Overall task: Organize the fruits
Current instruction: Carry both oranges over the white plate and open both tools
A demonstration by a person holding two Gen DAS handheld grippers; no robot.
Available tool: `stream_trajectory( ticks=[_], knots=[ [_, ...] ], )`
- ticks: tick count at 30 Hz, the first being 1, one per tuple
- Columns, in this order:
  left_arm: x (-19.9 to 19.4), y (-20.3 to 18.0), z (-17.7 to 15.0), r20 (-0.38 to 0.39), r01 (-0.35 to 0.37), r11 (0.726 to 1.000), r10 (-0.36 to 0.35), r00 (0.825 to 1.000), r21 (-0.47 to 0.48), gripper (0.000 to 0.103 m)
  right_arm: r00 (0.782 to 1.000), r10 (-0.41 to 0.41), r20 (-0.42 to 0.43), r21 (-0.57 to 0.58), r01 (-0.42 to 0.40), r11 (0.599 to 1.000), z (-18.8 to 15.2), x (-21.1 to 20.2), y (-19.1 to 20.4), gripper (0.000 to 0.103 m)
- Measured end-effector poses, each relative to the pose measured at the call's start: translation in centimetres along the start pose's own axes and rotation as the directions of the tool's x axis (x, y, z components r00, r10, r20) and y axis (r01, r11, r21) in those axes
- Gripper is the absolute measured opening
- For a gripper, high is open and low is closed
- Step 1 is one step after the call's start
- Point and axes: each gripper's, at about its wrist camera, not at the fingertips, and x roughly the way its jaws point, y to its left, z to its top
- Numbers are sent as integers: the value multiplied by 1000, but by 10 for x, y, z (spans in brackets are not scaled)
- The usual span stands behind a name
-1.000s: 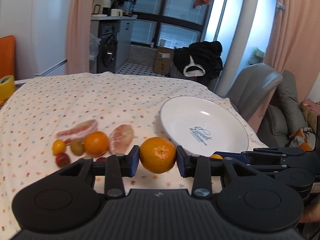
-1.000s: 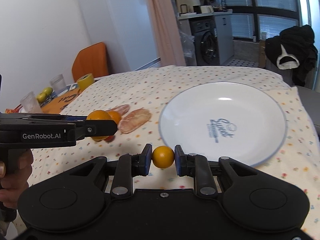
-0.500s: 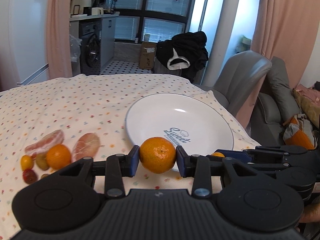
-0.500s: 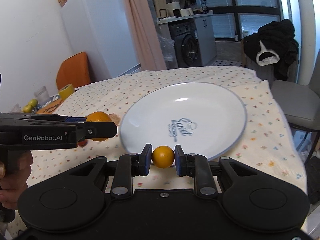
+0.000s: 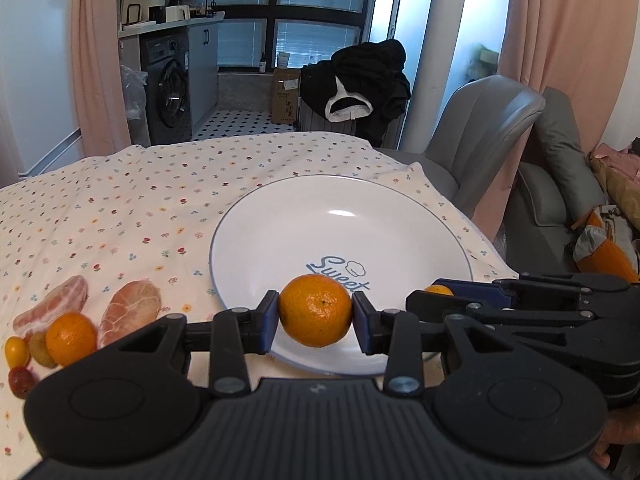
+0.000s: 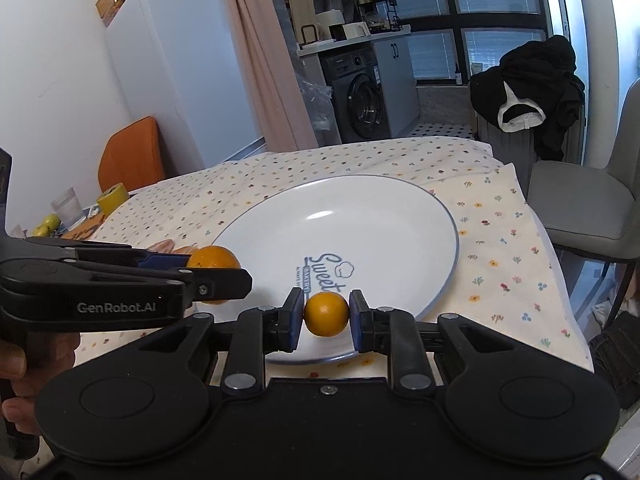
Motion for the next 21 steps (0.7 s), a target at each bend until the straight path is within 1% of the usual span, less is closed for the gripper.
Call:
stream_trajectory(
  ticks=[10,16,21],
  knots=[
    [21,1,1,-32,-11,1000,11,999,-10,37,1000,-27,-13,-18,27,999,1,15,-4,22],
    [29,3,0,-55,-15,1000,14,998,-19,37,999,-39,-22,-37,38,999,2,20,0,23],
    [30,1,-1,-70,-16,1000,15,997,-16,38,999,-45,-24,-39,44,998,2,20,2,27]
  ],
)
